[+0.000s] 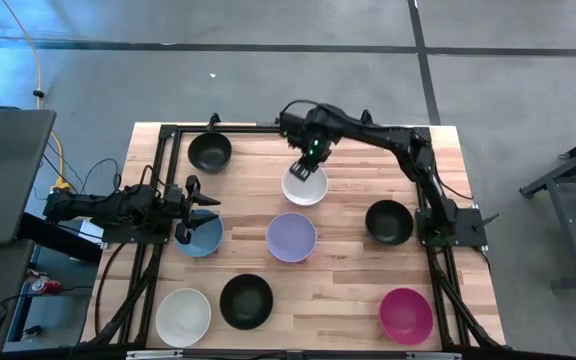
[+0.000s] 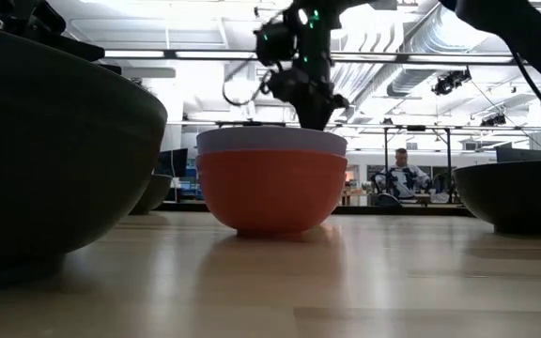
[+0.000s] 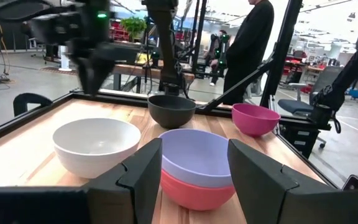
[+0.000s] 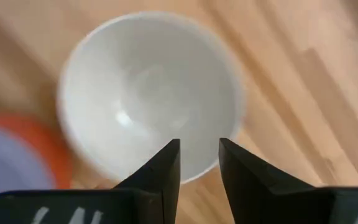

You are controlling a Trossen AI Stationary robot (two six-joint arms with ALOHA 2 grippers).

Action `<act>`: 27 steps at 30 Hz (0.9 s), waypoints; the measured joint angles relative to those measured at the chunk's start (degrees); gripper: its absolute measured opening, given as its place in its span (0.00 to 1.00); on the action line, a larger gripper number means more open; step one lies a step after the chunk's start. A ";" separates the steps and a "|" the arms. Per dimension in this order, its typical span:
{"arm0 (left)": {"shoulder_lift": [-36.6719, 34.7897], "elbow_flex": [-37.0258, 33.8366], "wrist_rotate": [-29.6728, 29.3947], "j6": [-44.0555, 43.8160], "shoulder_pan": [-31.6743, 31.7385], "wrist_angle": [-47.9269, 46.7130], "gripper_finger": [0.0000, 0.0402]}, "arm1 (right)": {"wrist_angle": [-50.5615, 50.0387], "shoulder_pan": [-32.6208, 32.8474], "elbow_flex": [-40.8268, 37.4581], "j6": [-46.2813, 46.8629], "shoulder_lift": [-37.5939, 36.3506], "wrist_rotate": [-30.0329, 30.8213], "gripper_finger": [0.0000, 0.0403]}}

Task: Nest bowls inside each other
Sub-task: Stack the top white bowl on the purple bowl

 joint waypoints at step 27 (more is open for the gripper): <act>0.00 -0.01 -0.02 0.03 0.01 -0.16 0.43 | 13.32 -7.02 -16.23 -11.55 0.07 -5.69 0.19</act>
